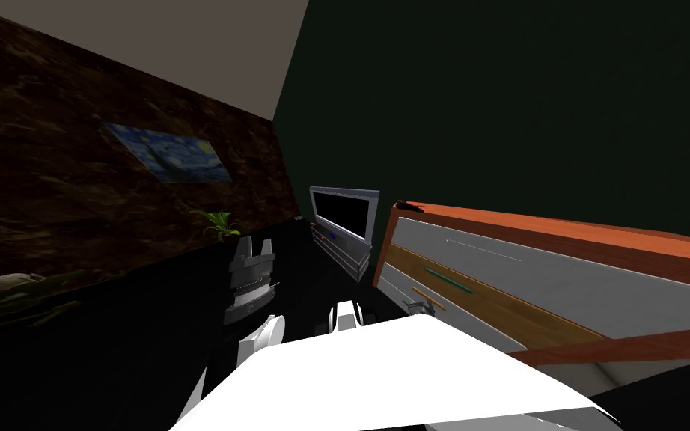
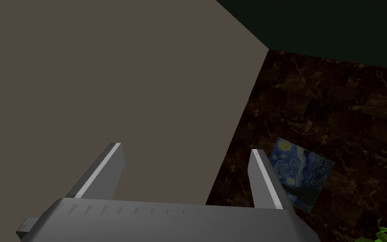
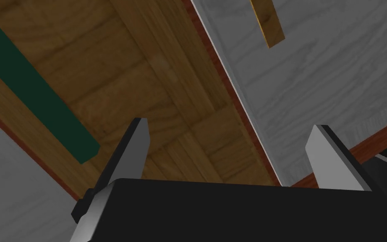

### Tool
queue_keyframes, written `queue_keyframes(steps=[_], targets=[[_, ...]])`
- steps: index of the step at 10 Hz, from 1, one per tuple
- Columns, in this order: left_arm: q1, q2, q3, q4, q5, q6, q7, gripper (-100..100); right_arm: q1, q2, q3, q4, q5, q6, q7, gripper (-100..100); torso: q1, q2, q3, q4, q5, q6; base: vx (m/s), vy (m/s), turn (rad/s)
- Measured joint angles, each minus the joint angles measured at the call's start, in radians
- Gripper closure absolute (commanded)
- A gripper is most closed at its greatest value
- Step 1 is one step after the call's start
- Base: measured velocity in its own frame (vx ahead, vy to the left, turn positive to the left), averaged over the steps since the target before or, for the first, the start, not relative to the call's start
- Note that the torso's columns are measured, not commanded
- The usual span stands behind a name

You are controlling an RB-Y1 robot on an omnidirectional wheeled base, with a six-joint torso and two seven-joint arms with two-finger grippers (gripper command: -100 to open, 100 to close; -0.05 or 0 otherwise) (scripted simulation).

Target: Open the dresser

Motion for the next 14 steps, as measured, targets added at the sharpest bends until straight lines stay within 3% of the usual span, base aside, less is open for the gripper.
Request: queue_keyframes(steps=[4,7,10,11,14], targets=[[0.0,0.0,0.0,0.0,0.0,0.0,0.0,0,-0.003,-0.031,0.023,0.062,0.072,0.095,0.017,-100,0.0,0.0,0.0,0.0,0.0,0.0,0.037,-0.003,0.108],[0.0,0.0,0.0,0.0,0.0,0.0,0.0,0,-0.027,-0.056,0.039,0.145,0.131,0.163,0.022,-100,0.0,0.0,0.0,0.0,0.0,0.0,0.037,-0.007,0.074],[0.0,0.0,0.0,0.0,0.0,0.0,0.0,0,-0.019,-0.106,0.053,0.184,0.193,0.242,0.045,-100,0.0,0.0,0.0,0.0,0.0,0.0,0.045,-0.016,0.082],[0.0,0.0,0.0,0.0,0.0,0.0,0.0,0,-0.031,-0.111,0.059,0.227,0.214,0.261,0.036,-100,0.0,0.0,0.0,0.0,0.0,0.0,0.034,-0.011,0.044],[0.0,0.0,0.0,0.0,0.0,0.0,0.0,0,-0.022,-0.139,0.065,0.234,0.243,0.3,0.048,-100,0.001,0.001,0.001,0.0,0.0,0.0,0.02,-0.01,0.027]])
